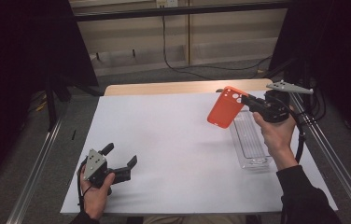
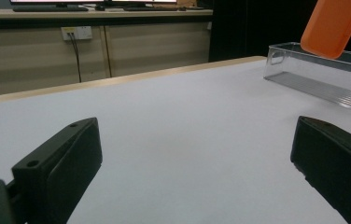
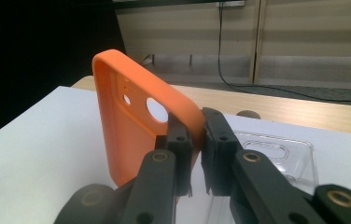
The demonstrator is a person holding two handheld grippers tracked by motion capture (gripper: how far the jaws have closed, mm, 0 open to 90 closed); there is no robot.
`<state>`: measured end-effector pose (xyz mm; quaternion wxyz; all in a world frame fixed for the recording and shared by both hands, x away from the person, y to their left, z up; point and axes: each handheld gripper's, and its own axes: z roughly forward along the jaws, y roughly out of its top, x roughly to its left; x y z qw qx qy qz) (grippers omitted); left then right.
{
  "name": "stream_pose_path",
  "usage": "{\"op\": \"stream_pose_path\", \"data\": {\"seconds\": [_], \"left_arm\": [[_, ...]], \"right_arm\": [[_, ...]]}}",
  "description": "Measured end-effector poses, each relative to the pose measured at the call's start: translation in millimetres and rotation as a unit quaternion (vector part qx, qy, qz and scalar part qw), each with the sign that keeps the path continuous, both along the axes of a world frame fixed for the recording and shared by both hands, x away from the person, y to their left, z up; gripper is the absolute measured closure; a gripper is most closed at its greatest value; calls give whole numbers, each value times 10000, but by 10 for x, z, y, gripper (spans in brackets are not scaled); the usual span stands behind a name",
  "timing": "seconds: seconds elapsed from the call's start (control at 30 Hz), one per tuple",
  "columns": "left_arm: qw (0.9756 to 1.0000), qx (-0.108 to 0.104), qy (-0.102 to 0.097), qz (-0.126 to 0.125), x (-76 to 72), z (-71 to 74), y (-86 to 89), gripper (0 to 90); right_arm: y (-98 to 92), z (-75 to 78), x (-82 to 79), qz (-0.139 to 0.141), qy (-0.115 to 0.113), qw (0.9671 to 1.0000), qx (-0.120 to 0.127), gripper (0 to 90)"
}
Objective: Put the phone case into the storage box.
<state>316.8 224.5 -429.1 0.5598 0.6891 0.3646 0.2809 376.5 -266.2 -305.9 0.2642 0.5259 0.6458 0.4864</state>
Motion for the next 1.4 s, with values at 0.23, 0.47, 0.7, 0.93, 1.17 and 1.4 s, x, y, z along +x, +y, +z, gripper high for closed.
{"op": "stream_pose_path", "data": {"seconds": [0.23,0.47,0.7,0.93,1.17,1.4], "left_arm": [[10000,-23,7,-13,6,-2,-3,20],[10000,-22,16,-18,7,-1,5,20],[9999,-97,-43,-1,1,5,12,20],[9999,-109,-38,33,-1,6,19,21],[10000,-84,-24,35,11,11,27,21],[9999,-89,8,48,12,5,23,21]], "right_arm": [[-67,64,50,-79,-54,9999,-68,823],[-154,124,103,-151,-83,9998,-127,823],[-248,146,156,-286,-72,9994,-175,823],[-296,136,193,-367,-41,9991,-197,823],[-361,157,258,-478,-13,9984,-295,823],[-421,160,349,-574,6,9977,-367,823]]}}
